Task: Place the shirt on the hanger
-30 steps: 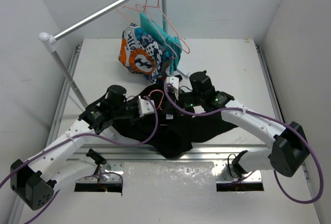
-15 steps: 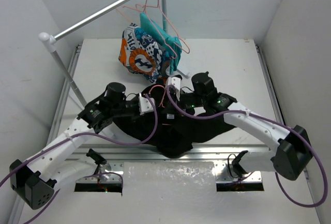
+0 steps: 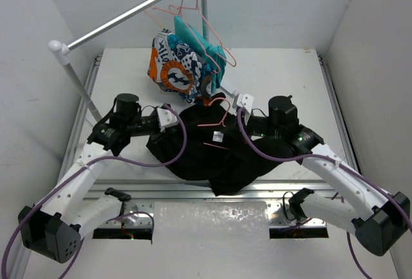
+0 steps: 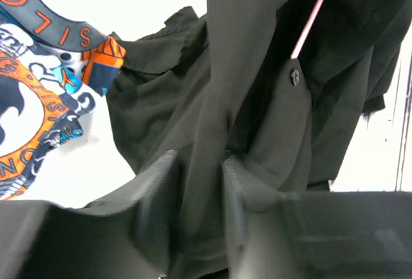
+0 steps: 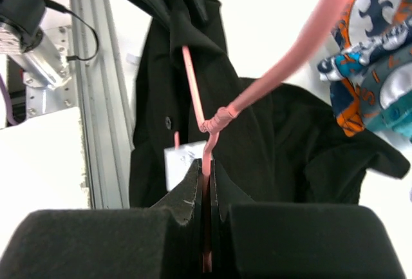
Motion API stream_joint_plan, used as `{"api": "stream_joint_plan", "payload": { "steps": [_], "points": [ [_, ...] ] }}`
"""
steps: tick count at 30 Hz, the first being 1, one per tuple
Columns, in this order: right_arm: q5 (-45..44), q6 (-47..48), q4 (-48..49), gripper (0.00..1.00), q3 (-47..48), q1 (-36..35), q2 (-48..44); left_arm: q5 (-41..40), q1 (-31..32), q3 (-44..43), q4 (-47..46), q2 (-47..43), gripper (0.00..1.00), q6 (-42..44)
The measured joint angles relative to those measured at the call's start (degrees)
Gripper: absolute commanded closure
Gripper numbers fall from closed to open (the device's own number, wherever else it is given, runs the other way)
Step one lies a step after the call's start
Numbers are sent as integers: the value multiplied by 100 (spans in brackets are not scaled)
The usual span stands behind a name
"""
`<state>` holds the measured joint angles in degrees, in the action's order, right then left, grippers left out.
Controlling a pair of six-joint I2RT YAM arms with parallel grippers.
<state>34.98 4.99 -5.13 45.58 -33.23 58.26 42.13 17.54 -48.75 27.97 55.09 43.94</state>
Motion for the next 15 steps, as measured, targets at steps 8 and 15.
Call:
{"api": "stream_joint_plan", "payload": {
  "steps": [8, 15],
  "points": [
    [-278, 85, -289, 100, 4, 11, 31, 247, -74, 0, 131, 13, 50, 76],
    [-966, 186, -634, 100, 446, -365, 315, 450, -74, -186, 114, 13, 49, -317]
  ]
}}
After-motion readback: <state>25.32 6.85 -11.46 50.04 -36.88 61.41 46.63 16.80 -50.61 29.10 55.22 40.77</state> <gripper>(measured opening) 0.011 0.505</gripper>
